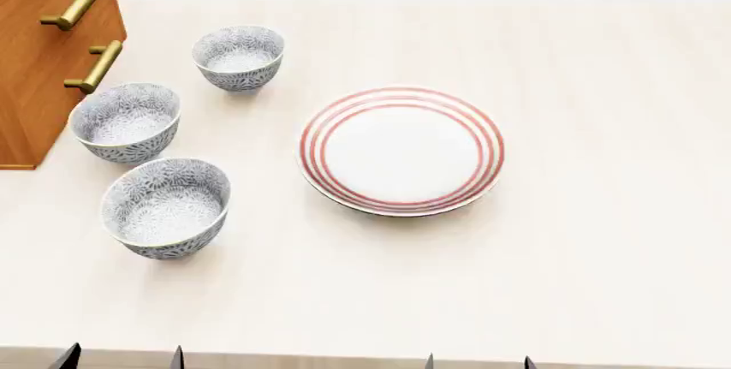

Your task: Put the bowl at the front on the plate.

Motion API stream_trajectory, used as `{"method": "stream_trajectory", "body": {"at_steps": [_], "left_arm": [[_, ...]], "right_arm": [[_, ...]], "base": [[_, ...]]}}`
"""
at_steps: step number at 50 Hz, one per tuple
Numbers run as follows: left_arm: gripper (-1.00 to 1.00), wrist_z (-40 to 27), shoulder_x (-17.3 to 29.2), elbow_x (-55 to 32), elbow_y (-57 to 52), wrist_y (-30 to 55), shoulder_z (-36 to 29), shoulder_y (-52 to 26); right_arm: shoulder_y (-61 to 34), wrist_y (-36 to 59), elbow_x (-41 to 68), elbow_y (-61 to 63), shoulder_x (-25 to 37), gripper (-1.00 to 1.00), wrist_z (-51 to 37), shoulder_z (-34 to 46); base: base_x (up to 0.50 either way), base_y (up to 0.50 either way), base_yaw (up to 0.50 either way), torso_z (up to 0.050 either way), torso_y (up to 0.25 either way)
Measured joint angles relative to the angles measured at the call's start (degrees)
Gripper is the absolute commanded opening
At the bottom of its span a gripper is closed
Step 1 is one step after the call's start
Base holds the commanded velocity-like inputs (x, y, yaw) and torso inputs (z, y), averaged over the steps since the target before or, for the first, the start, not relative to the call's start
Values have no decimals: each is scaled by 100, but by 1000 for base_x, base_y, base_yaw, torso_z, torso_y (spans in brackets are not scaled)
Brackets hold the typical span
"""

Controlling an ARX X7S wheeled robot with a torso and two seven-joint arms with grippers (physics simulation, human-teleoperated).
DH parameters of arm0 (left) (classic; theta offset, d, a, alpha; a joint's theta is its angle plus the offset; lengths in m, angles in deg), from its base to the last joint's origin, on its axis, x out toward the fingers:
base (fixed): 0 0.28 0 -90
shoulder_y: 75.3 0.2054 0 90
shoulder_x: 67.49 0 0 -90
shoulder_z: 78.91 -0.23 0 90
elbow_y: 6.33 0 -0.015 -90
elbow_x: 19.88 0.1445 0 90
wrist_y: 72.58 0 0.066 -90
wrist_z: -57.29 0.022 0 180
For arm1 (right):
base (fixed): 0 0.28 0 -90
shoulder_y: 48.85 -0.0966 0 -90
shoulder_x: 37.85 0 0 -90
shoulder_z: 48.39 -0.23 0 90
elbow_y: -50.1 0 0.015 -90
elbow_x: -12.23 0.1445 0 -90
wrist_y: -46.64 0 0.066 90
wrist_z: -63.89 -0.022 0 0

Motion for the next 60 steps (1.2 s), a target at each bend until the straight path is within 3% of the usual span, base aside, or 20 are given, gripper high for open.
{"method": "stream_trajectory", "body": {"at_steps": [13,24,35,44,52,60], "left_arm": [[100,-179,169,-214,-248,299,-199,-5],[100,-143,445,-562,-1479,1980,-403,-469],[100,-109,702,-1046,-2827,4617,-406,-2125],[100,-37,779,-1388,-3165,6236,-321,-3819],[100,23,822,-1541,-2969,6960,-280,-5073],[100,59,891,-1603,-2810,7193,-298,-5665]], "right_arm": [[-33,204,142,174,190,100,-279,253],[-714,2036,390,1549,482,100,-226,434],[-2380,4287,790,2777,661,100,-180,314],[-3917,5460,1048,3049,736,100,-134,187],[-5021,5932,1191,2954,776,100,-61,196],[-5574,6043,1286,2840,833,100,32,260]], "base": [[0,0,0,0,0],[0,0,0,0,0],[0,0,0,0,0],[0,0,0,0,0],[0,0,0,0,0],[203,0,0,0,0]]}}
